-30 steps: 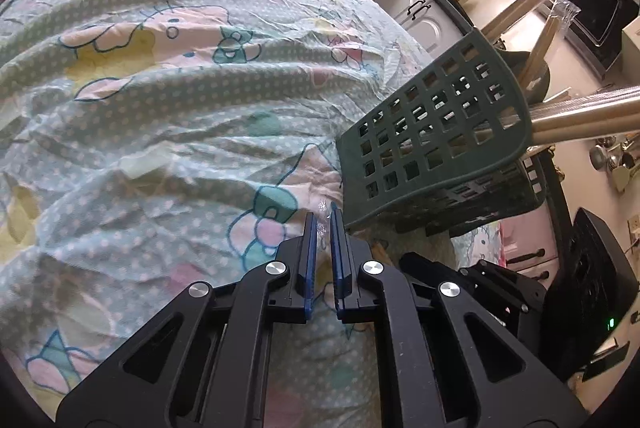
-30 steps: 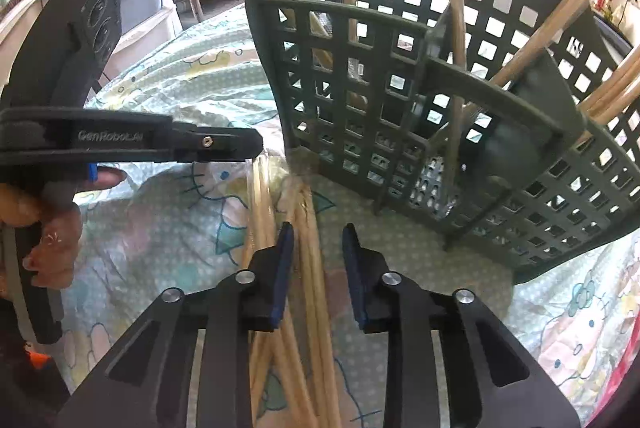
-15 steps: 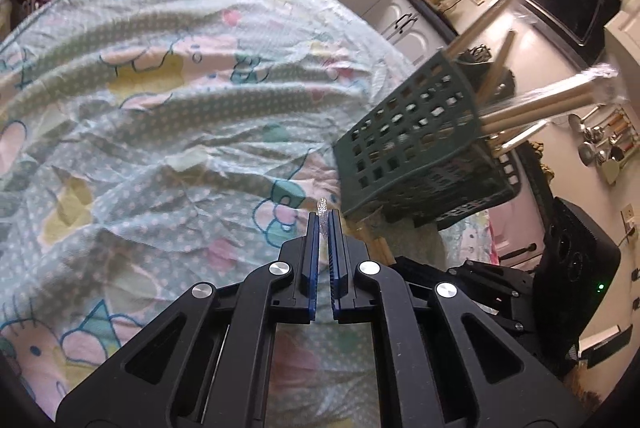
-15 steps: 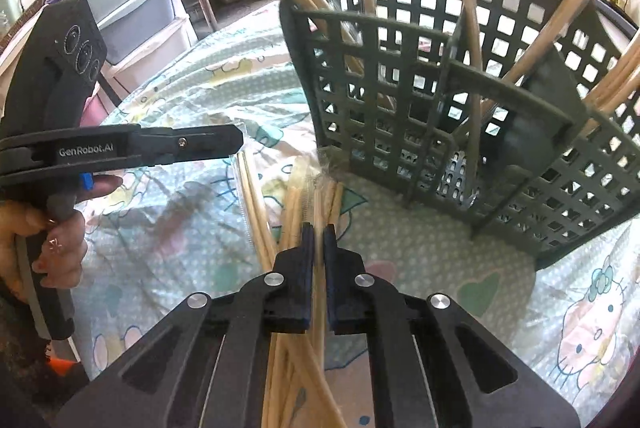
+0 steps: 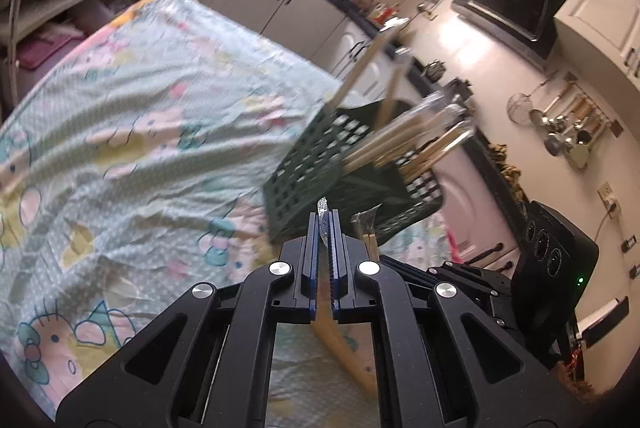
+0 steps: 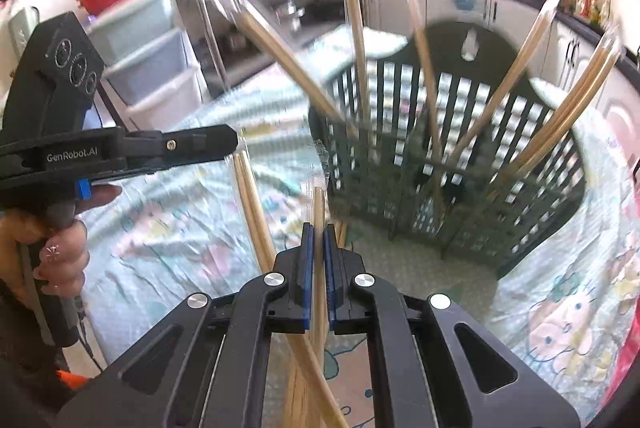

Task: Organize utensils
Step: 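Close the left tool on a chopstick and lift it while the right tool grasps and lifts another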

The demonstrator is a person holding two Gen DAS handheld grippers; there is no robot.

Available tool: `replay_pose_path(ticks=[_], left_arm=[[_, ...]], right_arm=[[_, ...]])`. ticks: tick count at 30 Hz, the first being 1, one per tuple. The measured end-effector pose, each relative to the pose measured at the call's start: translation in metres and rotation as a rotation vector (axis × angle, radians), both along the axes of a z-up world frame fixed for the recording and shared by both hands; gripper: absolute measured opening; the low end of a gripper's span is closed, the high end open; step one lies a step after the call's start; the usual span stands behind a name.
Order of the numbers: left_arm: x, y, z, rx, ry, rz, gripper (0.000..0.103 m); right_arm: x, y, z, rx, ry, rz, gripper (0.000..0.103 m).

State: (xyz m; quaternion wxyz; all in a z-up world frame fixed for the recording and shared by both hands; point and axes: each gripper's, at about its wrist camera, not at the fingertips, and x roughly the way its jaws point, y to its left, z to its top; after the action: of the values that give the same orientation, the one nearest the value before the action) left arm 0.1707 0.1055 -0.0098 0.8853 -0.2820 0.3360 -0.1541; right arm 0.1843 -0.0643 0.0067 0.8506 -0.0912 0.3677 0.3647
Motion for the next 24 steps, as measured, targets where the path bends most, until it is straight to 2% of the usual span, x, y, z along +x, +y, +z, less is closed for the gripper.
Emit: replay_pose_path(ticks=[11,24], left_arm=[[-0.011,-0.028,0.071,0.02,-0.14,-0.068,0.002],[-0.013,-0.057,0.114,0.078,-0.22,-0.136,0.002]], right_arm=[[-0.018,-0.026,0.06,0.111,-0.145,-0.031,0.005],[-0.029,-0.045,0.093,0.162,-0.239,-0.062,0.005]])
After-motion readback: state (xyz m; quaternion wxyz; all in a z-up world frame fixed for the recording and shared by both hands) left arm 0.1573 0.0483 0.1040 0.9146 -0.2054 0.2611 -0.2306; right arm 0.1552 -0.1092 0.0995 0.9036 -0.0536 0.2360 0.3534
